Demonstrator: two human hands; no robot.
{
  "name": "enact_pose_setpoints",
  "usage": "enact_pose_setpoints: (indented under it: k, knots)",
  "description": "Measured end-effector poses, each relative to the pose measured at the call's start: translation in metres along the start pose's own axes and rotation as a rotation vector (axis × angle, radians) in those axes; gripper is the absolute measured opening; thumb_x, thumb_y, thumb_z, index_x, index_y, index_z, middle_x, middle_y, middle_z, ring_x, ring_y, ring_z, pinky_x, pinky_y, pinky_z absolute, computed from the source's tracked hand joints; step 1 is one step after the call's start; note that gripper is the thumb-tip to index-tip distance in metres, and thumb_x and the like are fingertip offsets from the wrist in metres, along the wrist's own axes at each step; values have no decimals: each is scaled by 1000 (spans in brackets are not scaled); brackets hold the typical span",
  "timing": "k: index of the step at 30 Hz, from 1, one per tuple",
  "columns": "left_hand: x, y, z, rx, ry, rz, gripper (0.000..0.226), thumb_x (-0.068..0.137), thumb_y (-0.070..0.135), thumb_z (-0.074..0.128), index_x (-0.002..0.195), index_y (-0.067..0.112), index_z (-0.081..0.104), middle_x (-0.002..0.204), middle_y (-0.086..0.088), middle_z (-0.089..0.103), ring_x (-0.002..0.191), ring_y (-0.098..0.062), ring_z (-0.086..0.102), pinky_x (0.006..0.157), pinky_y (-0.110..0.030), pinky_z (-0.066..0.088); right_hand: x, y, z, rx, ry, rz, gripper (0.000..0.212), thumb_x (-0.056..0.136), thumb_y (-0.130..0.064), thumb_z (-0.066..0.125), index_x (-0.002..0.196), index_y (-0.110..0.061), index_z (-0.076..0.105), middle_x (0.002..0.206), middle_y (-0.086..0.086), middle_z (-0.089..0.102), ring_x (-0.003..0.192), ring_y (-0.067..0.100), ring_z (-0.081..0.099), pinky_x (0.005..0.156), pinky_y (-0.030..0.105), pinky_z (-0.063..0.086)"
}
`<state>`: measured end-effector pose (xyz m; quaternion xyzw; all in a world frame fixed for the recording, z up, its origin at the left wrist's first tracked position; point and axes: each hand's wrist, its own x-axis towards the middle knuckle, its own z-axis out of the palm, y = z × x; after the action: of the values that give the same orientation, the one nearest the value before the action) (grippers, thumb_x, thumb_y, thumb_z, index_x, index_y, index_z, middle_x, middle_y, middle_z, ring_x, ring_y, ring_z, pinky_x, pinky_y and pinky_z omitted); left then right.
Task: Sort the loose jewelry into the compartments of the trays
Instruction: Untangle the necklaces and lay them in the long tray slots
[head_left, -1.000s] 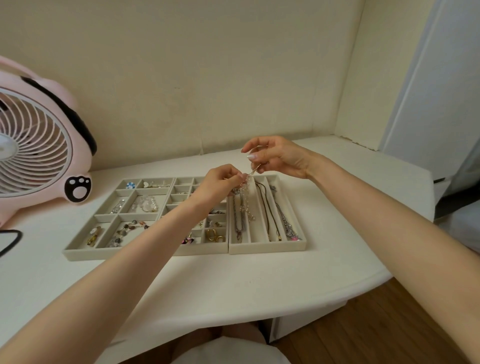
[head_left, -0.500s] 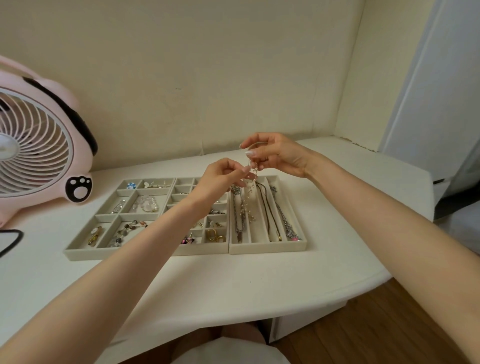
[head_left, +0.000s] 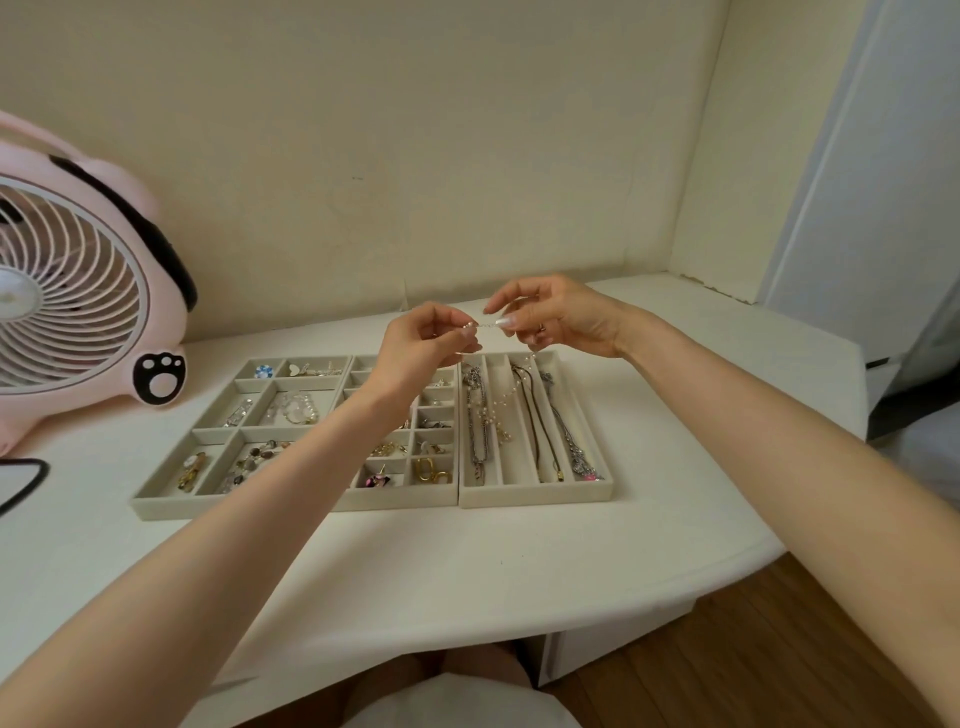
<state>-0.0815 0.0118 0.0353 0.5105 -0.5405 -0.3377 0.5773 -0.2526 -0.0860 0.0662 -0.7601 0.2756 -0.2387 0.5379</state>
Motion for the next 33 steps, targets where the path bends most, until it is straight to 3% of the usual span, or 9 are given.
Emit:
enact_pose_setpoints:
  k: [5, 9, 13, 16, 20, 26, 33]
  knots:
    - [-2, 3, -1, -45, 43, 39, 9, 89, 6, 59, 98, 9, 56, 78, -3, 63, 62, -6, 64, 60, -20, 52, 0, 3, 2, -304, 57, 101, 12, 81, -4, 70, 90, -12, 72, 71, 4, 60, 61, 12, 49, 56, 20, 40]
    - [-4, 0, -4, 36, -84, 28, 11, 87, 3, 60, 96, 7, 54, 81, -4, 62, 64, -7, 58, 60, -19, 50, -2, 3, -3, -202, 174, 84, 10, 80, -11, 73, 88, -7, 72, 65, 3, 59, 57, 11, 48, 53, 18, 42]
    - [-2, -6, -2, 429, -160, 145, 15, 85, 4, 61, 82, 19, 63, 86, 6, 60, 68, -5, 51, 66, -18, 41, -5, -6, -7, -108, 253, 12, 8, 79, -13, 72, 85, -8, 69, 58, -2, 58, 53, 9, 48, 51, 18, 39]
    - [-1, -10, 3, 791, -77, 310, 21, 87, 2, 56, 90, 20, 67, 99, 0, 53, 78, -9, 50, 70, -19, 39, -4, -14, -5, -152, 292, -41, 10, 79, -17, 73, 83, -9, 68, 54, -5, 58, 52, 7, 48, 53, 19, 36]
    - [-4, -13, 5, 1081, 23, 441, 24, 88, 1, 51, 97, 16, 67, 106, -4, 53, 99, -19, 51, 65, -28, 36, -2, -27, -6, -100, 386, -120, 9, 78, -17, 74, 74, -15, 67, 52, -5, 57, 50, 6, 50, 53, 18, 34]
    - [-4, -17, 4, 1092, 45, 436, 30, 88, -4, 50, 103, 13, 69, 105, -8, 55, 103, -25, 49, 72, -30, 40, -5, -42, -6, -83, 442, -165, 9, 78, -16, 75, 75, -15, 66, 52, -6, 56, 48, 4, 50, 51, 16, 34]
    - [-10, -17, 3, 1120, -12, 426, 38, 82, -12, 48, 92, 16, 72, 108, -6, 55, 104, -23, 46, 81, -36, 45, -2, -51, -3, -91, 453, -192, 10, 77, -19, 75, 74, -17, 66, 52, -8, 57, 52, 3, 53, 55, 13, 39]
